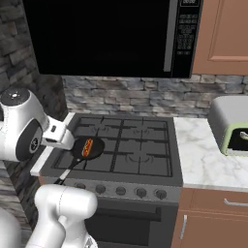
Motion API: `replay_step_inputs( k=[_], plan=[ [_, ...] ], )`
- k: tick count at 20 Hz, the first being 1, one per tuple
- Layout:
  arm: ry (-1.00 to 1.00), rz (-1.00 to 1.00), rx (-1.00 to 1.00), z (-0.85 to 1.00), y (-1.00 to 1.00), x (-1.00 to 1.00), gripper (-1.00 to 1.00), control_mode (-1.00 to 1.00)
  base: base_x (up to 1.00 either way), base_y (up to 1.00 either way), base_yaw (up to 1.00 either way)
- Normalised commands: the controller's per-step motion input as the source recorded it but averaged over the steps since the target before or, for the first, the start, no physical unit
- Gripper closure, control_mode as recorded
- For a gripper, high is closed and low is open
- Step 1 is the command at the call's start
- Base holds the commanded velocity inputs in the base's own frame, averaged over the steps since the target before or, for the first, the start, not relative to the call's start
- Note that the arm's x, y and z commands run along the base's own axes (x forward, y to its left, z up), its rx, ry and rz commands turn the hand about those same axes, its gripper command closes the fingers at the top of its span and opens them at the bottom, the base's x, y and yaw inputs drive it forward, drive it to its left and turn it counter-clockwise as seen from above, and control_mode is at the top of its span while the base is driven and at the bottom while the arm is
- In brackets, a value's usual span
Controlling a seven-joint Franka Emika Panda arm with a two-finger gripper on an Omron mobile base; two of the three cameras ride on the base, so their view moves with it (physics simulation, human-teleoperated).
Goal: Place the cold items (broccoli and squash) from the fridge in one tupperware on the dining counter. Place the warm items (hot dog and kebab skewer) in the stove area in another tupperware.
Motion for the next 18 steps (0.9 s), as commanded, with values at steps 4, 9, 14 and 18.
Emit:
replay_step_inputs(
  k=[4,9,14,18],
  plan=[
    [0.0,0.0,-0.01,-0.3,0.27,0.22,-1.0,-1.0,0.0,0.0,0.0],
    [0.0,0.0,0.0,-0.19,-0.04,0.36,-1.0,-1.0,0.0,0.0,0.0],
    [0.0,0.0,0.0,-0.19,-0.12,0.39,-1.0,-1.0,0.0,0.0,0.0],
    [0.04,0.0,-0.04,-0.3,-0.06,0.39,-1.0,-1.0,0.0,0.0,0.0]
  ],
)
